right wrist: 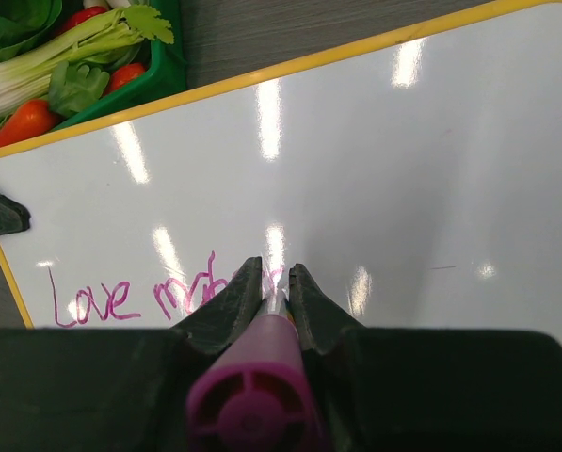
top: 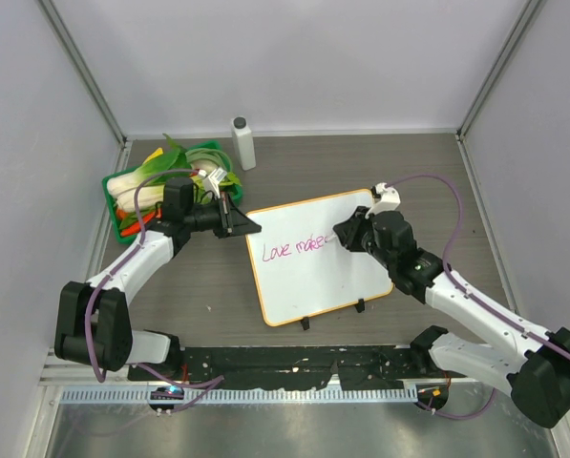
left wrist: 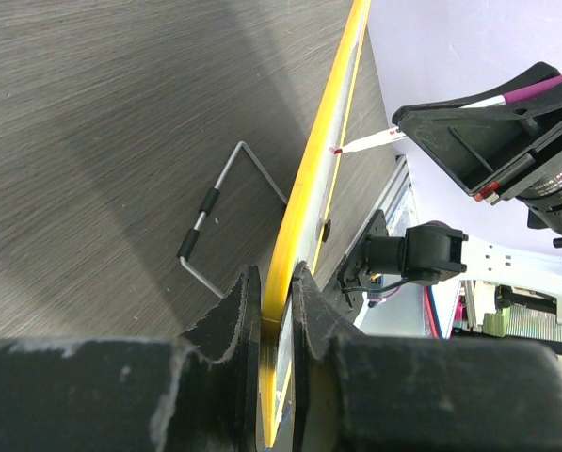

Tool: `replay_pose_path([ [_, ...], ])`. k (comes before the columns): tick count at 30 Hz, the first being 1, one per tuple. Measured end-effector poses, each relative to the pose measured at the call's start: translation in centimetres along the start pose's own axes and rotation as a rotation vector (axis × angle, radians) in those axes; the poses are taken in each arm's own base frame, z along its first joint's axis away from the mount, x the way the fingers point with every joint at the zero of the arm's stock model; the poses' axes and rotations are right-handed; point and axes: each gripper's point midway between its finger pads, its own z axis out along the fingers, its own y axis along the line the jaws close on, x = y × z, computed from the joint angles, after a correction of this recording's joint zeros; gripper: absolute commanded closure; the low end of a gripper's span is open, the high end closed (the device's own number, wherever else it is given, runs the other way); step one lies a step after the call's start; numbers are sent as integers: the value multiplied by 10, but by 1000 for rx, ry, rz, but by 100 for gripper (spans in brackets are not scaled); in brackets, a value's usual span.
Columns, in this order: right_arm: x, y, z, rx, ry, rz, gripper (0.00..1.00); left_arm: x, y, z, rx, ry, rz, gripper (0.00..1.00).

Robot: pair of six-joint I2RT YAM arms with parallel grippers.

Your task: Write a sentence on the whiteboard

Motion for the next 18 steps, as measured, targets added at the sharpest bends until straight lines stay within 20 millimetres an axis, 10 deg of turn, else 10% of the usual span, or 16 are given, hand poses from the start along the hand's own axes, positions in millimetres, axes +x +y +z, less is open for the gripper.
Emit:
replay_pose_path([
  [18, 7, -2, -5, -7, 20, 1, 99, 0, 0, 0, 0, 0, 0, 100],
])
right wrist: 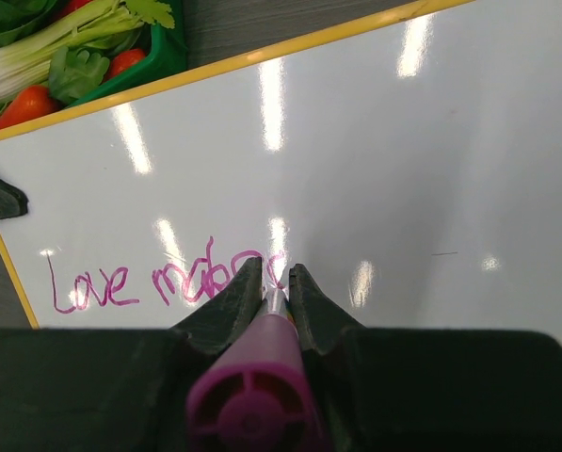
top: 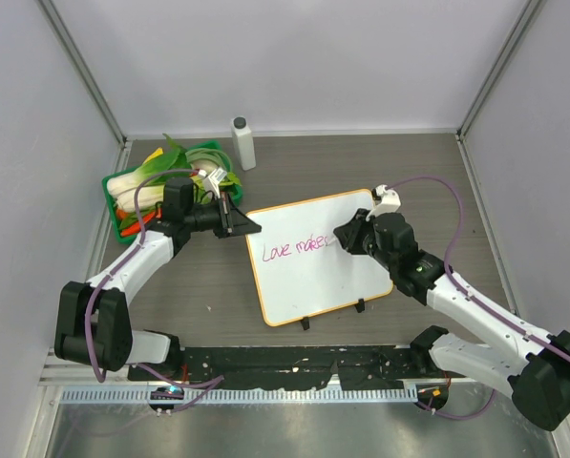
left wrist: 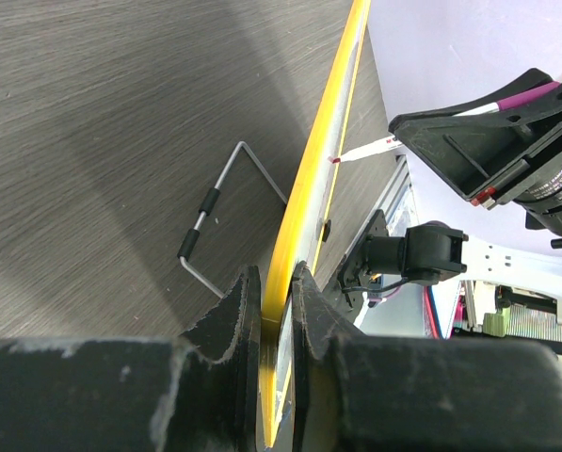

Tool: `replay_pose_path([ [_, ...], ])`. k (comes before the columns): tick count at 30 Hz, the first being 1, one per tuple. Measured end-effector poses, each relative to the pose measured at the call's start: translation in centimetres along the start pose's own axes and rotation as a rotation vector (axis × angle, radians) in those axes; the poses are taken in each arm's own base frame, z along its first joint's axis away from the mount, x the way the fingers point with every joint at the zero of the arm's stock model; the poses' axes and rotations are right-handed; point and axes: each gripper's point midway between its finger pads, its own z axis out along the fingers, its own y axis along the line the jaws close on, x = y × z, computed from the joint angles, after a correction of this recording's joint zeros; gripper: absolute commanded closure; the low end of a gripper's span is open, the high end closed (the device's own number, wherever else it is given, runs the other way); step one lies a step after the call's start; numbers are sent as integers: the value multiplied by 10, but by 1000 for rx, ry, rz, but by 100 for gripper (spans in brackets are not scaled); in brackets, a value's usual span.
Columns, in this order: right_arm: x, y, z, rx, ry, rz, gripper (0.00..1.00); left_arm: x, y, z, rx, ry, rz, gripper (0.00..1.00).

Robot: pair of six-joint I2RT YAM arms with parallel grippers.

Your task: Write a sentence on the whiteboard

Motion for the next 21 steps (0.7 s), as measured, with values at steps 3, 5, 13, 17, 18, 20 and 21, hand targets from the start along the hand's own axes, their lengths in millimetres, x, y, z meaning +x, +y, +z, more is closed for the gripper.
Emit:
replay_pose_path([
  [3, 2, 2, 0, -16, 11, 0, 98, 0, 0, 0, 0, 0, 0, 100],
  [5, 4, 4, 0, -26, 15, 1, 99, 0, 0, 0, 0, 0, 0, 100],
  [13, 3, 8, -2, -42, 15, 29, 99, 0, 0, 0, 1, 0, 1, 100],
  [17, -12, 13, -13, -76, -30, 65, 99, 0, 0, 0, 1, 0, 1, 100],
  [18, -27, 16, -23, -101, -79, 91, 99, 0, 0, 0, 1, 0, 1, 100],
  [20, -32, 16, -26, -105, -92, 101, 99, 0, 0, 0, 1, 1, 1, 100],
  [21, -35, 15, -27, -105, -100, 107, 99, 0, 0, 0, 1, 1, 2, 100],
])
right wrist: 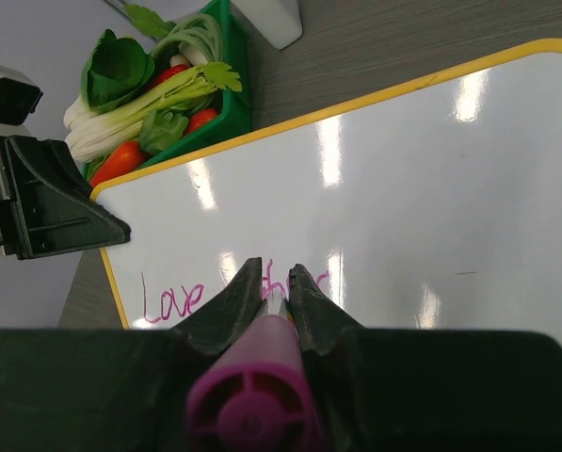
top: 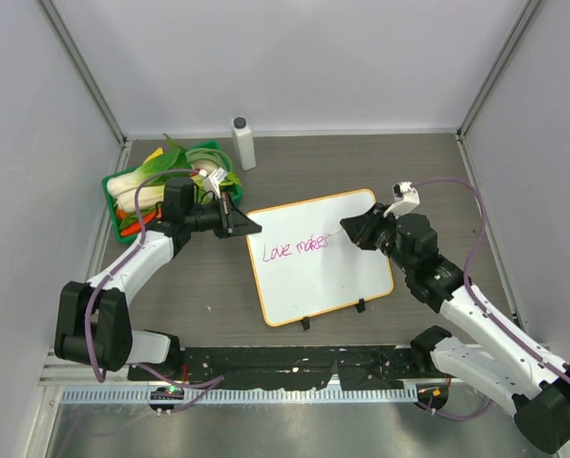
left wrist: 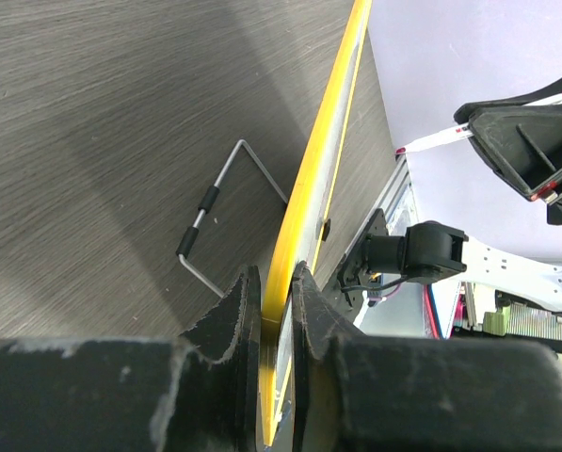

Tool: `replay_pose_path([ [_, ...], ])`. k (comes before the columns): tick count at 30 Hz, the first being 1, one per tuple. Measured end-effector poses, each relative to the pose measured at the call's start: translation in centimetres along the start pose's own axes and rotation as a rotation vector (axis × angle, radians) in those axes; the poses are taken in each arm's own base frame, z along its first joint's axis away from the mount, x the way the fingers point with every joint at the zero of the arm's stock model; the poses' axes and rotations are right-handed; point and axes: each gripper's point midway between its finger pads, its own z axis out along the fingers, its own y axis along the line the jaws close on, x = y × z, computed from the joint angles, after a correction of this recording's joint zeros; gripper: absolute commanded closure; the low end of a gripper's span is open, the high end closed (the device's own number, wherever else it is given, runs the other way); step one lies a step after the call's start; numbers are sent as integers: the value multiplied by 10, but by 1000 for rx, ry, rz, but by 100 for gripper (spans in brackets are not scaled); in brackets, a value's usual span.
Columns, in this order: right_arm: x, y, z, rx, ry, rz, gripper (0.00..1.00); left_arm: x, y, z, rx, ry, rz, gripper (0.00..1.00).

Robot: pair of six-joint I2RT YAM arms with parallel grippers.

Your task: Write a sentence on the whiteboard

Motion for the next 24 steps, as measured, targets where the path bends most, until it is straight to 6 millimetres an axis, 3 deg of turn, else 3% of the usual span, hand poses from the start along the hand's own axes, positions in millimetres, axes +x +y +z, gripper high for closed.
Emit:
replay_pose_path([
  [24, -5, -14, -1, 49, 10, 13, 99, 1, 0, 1, 0, 2, 1, 100],
])
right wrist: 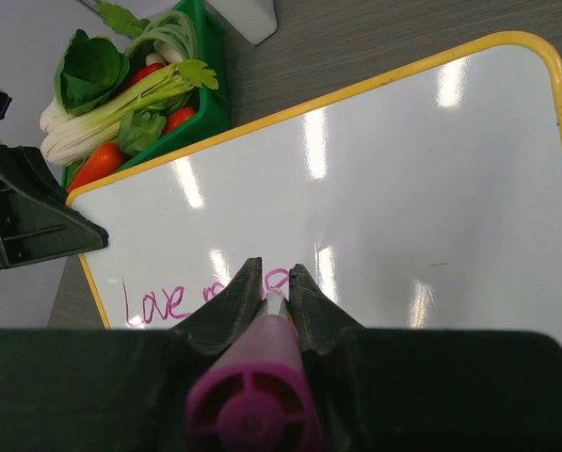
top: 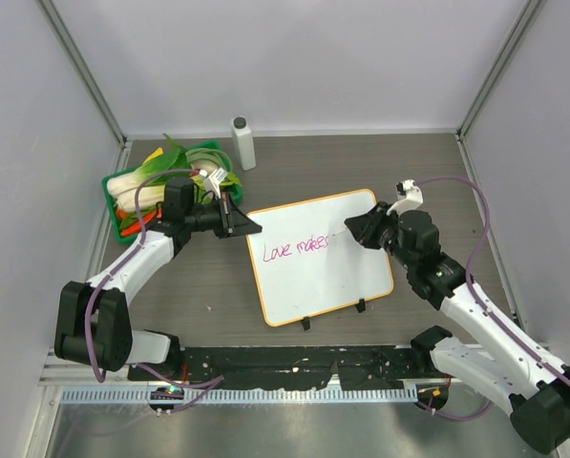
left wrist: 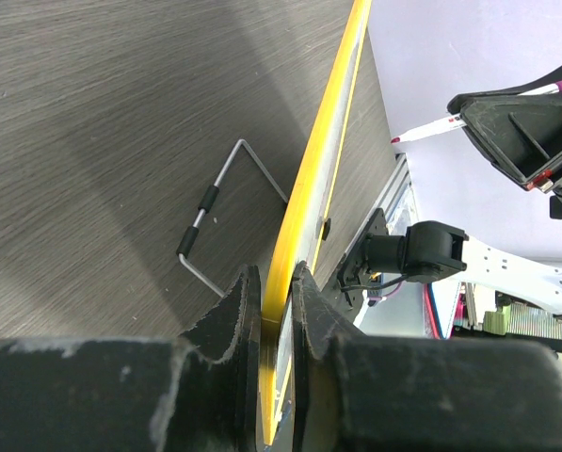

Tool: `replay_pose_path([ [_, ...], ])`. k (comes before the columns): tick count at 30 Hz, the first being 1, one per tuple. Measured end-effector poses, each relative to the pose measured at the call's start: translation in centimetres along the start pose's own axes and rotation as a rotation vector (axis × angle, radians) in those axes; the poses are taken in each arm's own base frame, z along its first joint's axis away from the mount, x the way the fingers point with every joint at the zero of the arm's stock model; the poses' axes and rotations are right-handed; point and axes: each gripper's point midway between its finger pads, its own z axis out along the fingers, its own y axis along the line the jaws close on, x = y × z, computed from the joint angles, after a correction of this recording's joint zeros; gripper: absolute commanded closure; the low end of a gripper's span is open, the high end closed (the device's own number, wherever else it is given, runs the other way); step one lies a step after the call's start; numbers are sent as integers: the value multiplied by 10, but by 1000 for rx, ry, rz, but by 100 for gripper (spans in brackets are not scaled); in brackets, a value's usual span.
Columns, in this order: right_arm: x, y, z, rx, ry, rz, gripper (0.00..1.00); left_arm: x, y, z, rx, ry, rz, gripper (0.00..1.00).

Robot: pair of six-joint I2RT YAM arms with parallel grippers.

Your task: Write a sentence on the whiteboard

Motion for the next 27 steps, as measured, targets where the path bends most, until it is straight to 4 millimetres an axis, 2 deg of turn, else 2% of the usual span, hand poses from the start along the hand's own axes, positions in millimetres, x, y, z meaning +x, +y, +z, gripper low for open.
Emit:
replay_pose_path([
  [21, -5, -5, 8, 30, 0, -37, 99, 0, 0, 0, -1, -1, 1, 100],
  [27, -17, -9, 11, 64, -30, -61, 99, 0, 0, 0, -3, -2, 1, 100],
])
